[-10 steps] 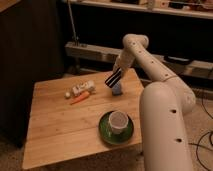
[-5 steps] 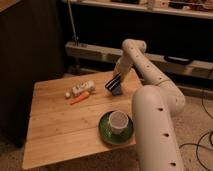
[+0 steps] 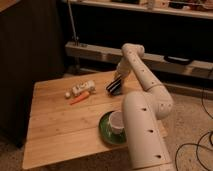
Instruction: Place the eraser on the white sponge
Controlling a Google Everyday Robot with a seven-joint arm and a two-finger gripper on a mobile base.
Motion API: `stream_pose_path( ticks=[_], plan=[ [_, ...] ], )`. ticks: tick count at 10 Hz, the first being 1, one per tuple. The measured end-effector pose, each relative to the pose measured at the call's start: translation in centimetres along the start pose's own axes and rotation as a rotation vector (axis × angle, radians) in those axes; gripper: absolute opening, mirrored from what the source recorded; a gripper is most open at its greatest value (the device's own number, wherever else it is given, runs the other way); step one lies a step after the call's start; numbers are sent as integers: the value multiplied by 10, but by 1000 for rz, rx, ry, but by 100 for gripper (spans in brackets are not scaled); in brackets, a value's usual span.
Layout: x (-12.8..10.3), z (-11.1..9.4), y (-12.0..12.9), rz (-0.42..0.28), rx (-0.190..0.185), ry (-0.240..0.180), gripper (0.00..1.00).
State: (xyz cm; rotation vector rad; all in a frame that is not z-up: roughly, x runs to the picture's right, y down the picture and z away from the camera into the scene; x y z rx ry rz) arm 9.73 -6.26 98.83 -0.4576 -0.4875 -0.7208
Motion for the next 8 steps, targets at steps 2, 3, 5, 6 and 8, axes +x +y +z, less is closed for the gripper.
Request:
stream_pose_path(
  ticks=[2, 3, 5, 6, 8],
  plan=[
    [0, 0, 0, 0, 0, 0, 76],
    [0, 0, 0, 0, 0, 0, 80],
    [0, 0, 1, 1, -1, 0, 80],
    [1, 0, 1, 1, 0, 1, 80],
    [1, 0, 1, 1, 0, 1, 80]
  ],
)
